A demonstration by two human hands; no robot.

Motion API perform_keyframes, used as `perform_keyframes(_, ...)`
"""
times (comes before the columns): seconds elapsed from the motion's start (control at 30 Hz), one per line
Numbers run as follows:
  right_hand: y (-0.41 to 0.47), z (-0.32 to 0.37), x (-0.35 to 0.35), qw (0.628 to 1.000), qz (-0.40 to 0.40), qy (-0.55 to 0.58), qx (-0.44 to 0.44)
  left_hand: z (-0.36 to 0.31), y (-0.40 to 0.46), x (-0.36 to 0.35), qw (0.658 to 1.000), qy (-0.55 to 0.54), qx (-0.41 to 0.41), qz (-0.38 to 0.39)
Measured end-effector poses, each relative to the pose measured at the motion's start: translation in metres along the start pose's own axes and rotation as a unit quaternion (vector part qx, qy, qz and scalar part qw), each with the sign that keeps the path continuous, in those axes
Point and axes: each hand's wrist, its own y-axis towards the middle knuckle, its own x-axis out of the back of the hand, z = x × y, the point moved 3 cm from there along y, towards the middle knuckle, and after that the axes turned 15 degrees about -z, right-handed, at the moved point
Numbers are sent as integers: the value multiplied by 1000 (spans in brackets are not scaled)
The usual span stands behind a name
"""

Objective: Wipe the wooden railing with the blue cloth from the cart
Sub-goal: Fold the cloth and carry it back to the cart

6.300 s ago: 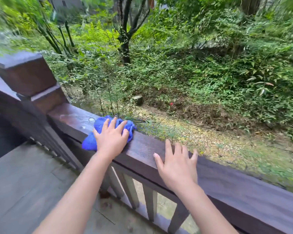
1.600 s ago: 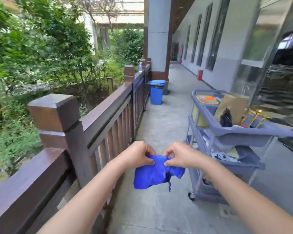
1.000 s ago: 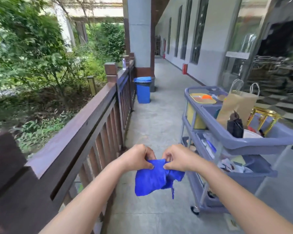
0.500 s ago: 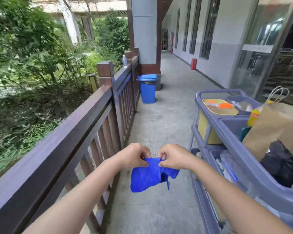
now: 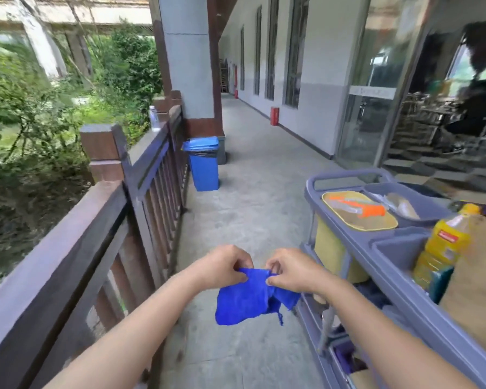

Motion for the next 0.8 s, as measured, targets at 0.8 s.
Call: perform_keyframes(0.8,285,-244,73,975,-138,-5,-177,19,446,-66,980,-22,-176,86)
